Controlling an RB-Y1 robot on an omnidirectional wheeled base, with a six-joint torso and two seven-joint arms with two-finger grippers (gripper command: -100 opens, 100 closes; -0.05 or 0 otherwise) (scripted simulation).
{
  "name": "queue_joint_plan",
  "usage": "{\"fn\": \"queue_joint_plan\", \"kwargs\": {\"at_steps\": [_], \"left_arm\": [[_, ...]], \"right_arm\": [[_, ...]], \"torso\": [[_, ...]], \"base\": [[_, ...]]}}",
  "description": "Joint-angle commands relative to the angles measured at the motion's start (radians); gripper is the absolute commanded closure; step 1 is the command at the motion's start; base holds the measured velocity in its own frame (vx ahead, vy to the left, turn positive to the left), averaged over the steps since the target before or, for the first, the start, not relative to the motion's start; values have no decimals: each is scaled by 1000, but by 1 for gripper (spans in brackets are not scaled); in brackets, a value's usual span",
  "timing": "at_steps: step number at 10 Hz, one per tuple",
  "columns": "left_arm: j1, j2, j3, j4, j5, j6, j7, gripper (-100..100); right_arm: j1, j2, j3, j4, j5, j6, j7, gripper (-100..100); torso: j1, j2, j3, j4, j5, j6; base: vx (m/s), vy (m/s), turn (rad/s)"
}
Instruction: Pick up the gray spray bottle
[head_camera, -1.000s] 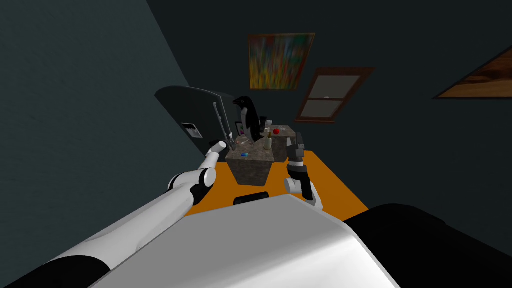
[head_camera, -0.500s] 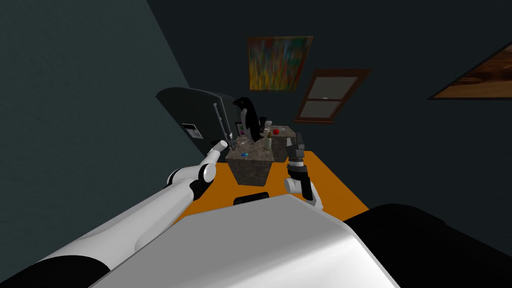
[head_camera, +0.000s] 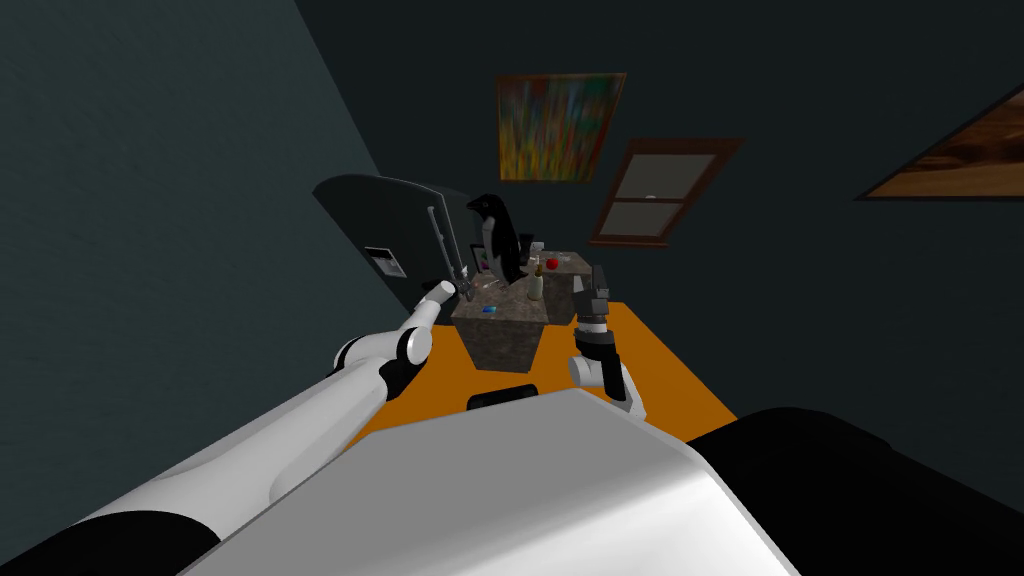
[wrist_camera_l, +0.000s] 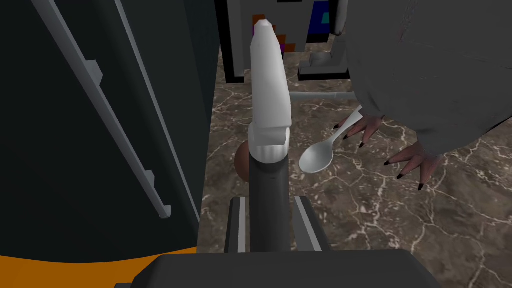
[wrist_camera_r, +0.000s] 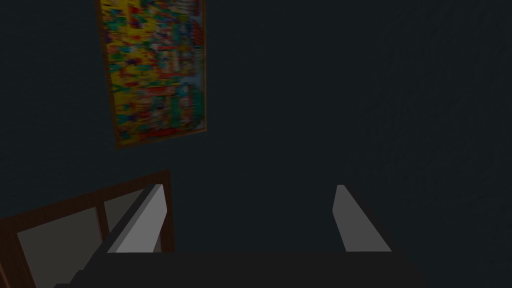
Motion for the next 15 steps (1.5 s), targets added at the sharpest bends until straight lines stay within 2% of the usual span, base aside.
{"fn": "queue_joint_plan", "kwargs": {"at_steps": [1,2,3,4,5,6,7,8,10,11,13,15], "left_arm": [[0,0,0,0,0,0,0,100],[0,0,0,0,0,0,0,0],[50,-20,-10,-50,-43,50,50,100],[91,-20,-10,-111,-43,70,50,100],[89,-20,-10,-82,-43,70,50,100],[112,-20,-10,-152,-43,70,50,100],[155,-35,-21,-196,-66,127,85,100],[201,-35,-21,-273,-66,127,85,100],[215,-35,-21,-312,-66,127,85,100],[263,-51,-32,-352,-89,179,120,100],[318,-51,-32,-421,-89,184,120,100],[318,-51,-32,-466,-89,184,120,100]], "right_arm": [[0,0,0,0,0,0,0,0],[0,0,0,0,0,0,0,0],[0,0,0,0,0,0,0,0],[0,0,0,0,0,0,0,0],[0,0,0,0,0,0,0,0],[0,0,0,0,0,0,0,0],[0,0,0,0,0,0,0,0],[0,0,0,0,0,0,0,0],[0,0,0,0,0,0,0,0],[0,0,0,0,0,0,0,0],[0,0,0,0,0,0,0,0],[0,0,0,0,0,0,0,0]], "torso": [[0,0,0,0,0,0],[0,0,0,0,0,0],[0,0,0,0,0,0],[-1,-3,-3,-4,1,3],[-2,-8,-8,-8,2,5],[-2,-8,-10,-12,2,4],[-2,-8,-10,-12,2,3],[-2,-11,-12,-14,3,5],[-1,-15,-17,-18,4,4],[0,-14,-16,-17,4,3],[-1,-20,-22,-24,6,6],[2,-21,-24,-26,7,4]], "base": [[0,0,0],[0,0,0],[72,1,-104],[80,6,-63],[35,-1,-28],[1,-7,5],[64,-8,-104],[72,-2,-61],[12,-1,-5],[56,0,-94],[55,3,-46],[-5,-1,8]]}}
